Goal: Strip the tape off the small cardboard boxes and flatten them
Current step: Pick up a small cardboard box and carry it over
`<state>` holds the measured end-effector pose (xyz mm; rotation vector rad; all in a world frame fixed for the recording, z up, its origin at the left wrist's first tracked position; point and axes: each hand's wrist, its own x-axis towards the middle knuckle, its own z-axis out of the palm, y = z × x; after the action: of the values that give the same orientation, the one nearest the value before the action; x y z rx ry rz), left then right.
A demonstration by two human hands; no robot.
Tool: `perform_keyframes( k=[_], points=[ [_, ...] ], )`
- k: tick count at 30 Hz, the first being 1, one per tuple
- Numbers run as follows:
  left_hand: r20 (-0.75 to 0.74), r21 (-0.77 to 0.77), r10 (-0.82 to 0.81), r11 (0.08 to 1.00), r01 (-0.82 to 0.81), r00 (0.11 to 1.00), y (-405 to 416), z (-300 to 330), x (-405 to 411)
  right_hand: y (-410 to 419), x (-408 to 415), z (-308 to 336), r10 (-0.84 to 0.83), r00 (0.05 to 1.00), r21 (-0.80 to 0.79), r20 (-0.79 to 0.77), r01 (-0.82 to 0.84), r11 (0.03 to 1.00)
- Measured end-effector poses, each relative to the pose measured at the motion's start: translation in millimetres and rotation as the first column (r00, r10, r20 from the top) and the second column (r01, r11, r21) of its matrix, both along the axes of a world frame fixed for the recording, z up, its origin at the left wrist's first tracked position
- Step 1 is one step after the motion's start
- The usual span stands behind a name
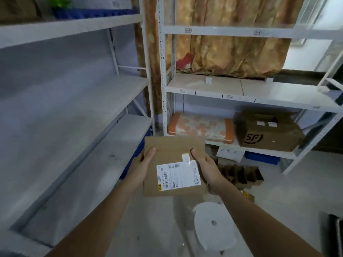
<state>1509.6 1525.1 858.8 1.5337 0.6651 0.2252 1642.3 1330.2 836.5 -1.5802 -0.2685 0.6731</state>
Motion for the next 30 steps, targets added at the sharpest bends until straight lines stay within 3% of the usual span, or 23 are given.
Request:
perform_keyframes(
  k=[14,30],
  points=[
    [-0.006,0.038,-0.205,0.978,0.205,0.979,124.8,-5.9,256.6,97.3,209.5,-11.5,-0.258,0.964,0.005,0.066,0.259,0.966],
    [-0.050,0.131,-0.346,0.928,0.350,0.937,176.5,-15.4,549.2,130.7,459.2,-0.5,-0.405,0.910,0.009,0.088,0.406,0.914]
  ],
)
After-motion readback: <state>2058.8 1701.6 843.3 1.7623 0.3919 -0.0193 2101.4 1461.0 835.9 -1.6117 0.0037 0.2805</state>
